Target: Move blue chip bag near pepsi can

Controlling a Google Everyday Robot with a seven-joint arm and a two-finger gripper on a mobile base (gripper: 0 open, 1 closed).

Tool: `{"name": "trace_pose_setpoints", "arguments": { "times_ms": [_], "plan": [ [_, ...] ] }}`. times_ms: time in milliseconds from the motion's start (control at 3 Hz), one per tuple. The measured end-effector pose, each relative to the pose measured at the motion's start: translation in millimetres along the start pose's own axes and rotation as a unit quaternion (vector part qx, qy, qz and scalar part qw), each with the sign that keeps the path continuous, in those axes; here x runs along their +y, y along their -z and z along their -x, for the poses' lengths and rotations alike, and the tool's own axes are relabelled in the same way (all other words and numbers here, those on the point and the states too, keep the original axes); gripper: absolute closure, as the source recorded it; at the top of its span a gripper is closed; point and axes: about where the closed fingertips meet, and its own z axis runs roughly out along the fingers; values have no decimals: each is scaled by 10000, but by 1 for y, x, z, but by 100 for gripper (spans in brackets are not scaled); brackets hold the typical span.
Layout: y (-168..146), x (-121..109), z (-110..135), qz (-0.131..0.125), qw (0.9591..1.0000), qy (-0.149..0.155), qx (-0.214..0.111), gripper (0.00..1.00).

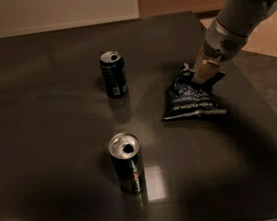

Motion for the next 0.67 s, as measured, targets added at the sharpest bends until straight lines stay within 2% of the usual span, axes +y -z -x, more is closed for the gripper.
{"name": "trace_pose_setpoints", "arguments": {
  "times_ms": [333, 667],
  "plan": [
    [11, 1, 37, 125, 9996, 151, -224, 100],
    [12, -2, 73, 254, 9984, 278, -418, 100]
  ]
}}
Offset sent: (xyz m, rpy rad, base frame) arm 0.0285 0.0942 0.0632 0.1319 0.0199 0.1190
